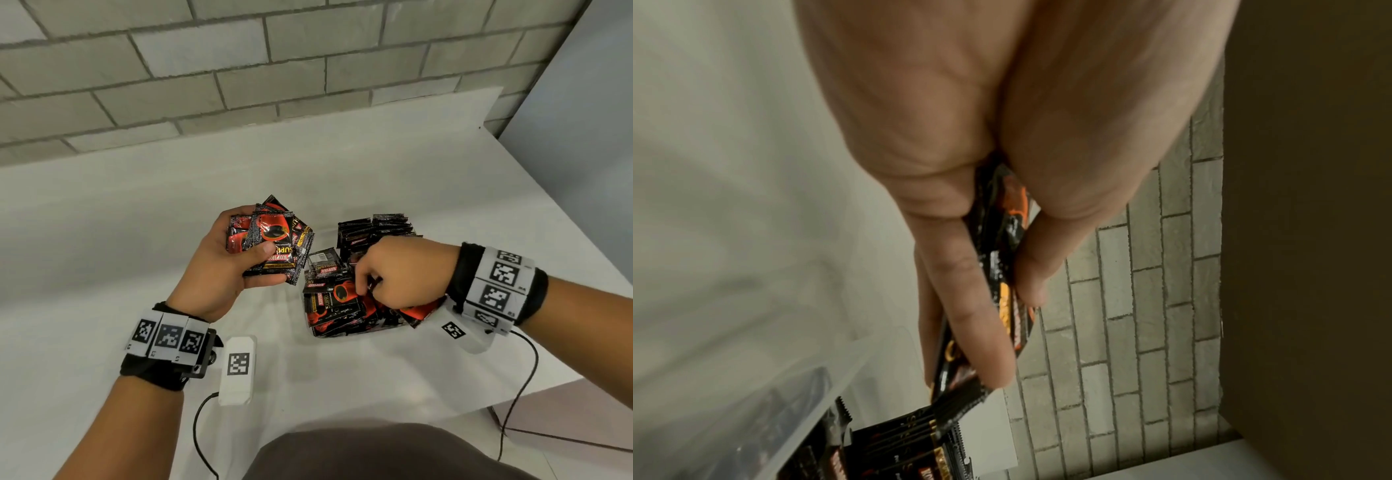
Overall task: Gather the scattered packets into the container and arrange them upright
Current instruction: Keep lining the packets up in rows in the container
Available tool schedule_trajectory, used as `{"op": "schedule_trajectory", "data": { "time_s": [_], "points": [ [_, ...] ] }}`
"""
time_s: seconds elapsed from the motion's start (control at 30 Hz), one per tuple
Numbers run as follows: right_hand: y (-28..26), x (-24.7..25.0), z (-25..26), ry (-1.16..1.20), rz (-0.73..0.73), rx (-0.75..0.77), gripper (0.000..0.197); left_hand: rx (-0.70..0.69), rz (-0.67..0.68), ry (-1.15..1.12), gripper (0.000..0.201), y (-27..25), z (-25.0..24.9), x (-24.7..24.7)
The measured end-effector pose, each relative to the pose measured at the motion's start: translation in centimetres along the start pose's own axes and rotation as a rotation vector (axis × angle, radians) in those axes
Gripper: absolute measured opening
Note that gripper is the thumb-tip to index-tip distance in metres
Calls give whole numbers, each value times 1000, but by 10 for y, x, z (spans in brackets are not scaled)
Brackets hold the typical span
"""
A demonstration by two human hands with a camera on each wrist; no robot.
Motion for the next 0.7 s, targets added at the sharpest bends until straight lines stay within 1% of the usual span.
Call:
{"op": "schedule_trajectory", "data": {
  "time_s": [0.07, 0.1, 0.17, 0.27, 0.4, 0.5, 0.6, 0.7],
  "points": [
    [5, -8, -1, -155, 71, -39, 30, 2, 4, 2, 60, 0, 1, 0],
    [8, -11, -3, -189, 74, -61, 35, 4, 8, 3, 60, -1, 1, 0],
    [13, -11, -9, -202, 14, -92, 43, 5, 12, 4, 61, -1, 1, 1],
    [17, 3, -16, -140, -131, -122, 34, 4, 8, 5, 62, -2, 1, 3],
    [19, 17, -25, 55, -212, -142, 47, 9, 12, 8, 61, -1, 2, 2],
    [22, 18, -34, 158, -278, -154, 38, 15, 21, 18, 58, -1, 4, -2],
    [24, 20, -42, 166, -390, -137, 34, 27, 25, 25, 54, 0, 7, -4],
    [26, 18, -45, 155, -437, -134, 26, 37, 31, 28, 53, 0, 9, -5]
  ]
}}
Point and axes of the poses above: each hand's wrist, its own y-axis towards the middle knuckle, its own x-axis out of the back of the hand, z = x × y, the point moved 4 cm from there along y, towards the middle knuckle, and after that the axes turned 11 degrees about -z, right-handed, at the moved point
